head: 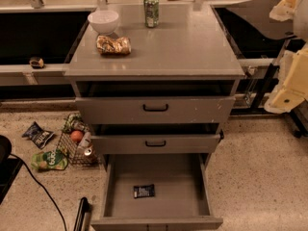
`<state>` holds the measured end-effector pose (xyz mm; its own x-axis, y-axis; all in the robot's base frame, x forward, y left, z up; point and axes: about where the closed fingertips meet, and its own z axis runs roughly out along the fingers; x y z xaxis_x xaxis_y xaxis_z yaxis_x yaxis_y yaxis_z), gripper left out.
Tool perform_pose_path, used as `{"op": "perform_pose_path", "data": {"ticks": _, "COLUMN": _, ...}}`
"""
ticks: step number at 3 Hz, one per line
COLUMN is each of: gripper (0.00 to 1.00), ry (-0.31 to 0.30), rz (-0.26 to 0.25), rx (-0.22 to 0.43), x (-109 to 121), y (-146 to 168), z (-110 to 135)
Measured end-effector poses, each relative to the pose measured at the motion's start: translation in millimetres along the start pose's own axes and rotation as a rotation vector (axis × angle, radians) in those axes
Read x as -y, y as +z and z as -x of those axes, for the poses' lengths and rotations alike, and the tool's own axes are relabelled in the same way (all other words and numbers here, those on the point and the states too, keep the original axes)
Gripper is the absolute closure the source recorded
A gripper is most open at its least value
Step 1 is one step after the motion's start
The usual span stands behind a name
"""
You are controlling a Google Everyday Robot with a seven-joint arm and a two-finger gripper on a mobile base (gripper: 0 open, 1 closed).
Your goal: Pick rxbar blueberry from bottom drawer and place on counter
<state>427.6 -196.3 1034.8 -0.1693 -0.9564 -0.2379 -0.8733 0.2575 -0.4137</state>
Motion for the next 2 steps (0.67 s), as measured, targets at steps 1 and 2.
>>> {"op": "perform_pose_path", "data": {"ticks": 1, "gripper": 0.0, "ry": 0.0, "rz": 0.0, "rx": 0.0, "x": 0.0, "y": 0.0, "z": 0.0}}
{"op": "perform_pose_path", "data": {"ticks": 2, "gripper": 0.0, "ry": 0.003, "rz": 0.049, "rx": 0.042, "x": -12.9, "y": 29.7, "z": 4.7}}
